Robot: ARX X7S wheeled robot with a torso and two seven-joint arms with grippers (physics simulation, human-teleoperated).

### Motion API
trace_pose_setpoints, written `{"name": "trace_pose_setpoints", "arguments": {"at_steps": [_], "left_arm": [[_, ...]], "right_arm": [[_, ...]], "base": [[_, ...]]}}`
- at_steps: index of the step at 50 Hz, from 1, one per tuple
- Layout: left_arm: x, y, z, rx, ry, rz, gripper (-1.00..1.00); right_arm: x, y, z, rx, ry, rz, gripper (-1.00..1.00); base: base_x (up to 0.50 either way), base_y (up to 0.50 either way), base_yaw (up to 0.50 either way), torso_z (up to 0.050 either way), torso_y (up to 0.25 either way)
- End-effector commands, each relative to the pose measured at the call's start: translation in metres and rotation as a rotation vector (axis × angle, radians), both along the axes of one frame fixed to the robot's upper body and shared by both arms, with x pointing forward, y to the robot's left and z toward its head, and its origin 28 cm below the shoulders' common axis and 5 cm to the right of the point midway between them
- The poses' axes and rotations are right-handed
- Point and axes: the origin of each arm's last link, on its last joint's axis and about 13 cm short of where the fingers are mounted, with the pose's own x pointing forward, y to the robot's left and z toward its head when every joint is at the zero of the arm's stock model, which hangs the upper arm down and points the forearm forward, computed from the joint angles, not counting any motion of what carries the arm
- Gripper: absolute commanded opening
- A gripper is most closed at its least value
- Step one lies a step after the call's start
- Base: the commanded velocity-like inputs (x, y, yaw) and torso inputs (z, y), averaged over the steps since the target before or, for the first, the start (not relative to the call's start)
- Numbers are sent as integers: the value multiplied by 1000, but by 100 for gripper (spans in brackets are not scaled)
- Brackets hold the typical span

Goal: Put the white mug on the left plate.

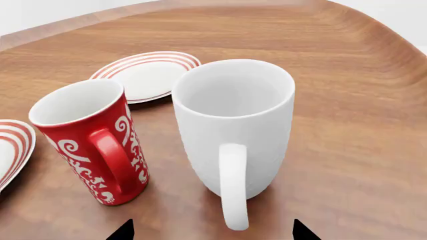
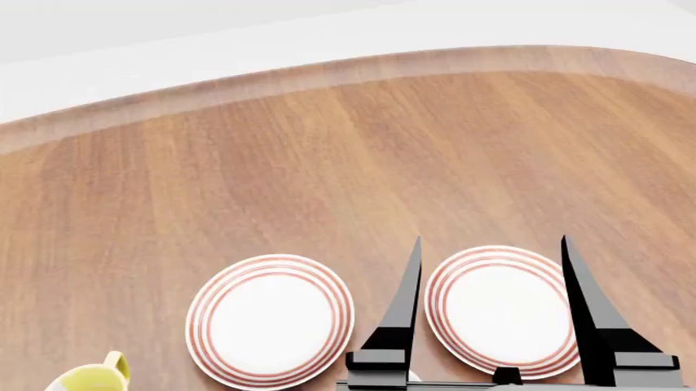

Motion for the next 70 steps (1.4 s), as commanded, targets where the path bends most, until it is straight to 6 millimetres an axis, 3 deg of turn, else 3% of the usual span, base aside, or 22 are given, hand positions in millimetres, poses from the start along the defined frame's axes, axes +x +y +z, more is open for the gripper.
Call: {"name": "trace_pose_setpoints", "arguments": {"at_steps": [1,13,45,70], "left_arm": [[3,-4,-4,7,4,0,100],[5,-11,-2,13,-5,-15,100],[12,-23,-20,48,6,-27,100],[15,-30,-19,54,16,-26,100]], "right_arm": [[0,0,0,2,1,0,100],[0,0,0,2,0,0,100],[2,0,-2,7,3,5,100],[2,0,-2,7,1,13,100]], "base": [[0,0,0,0,0],[0,0,0,0,0],[0,0,0,0,0],[0,0,0,0,0]]}}
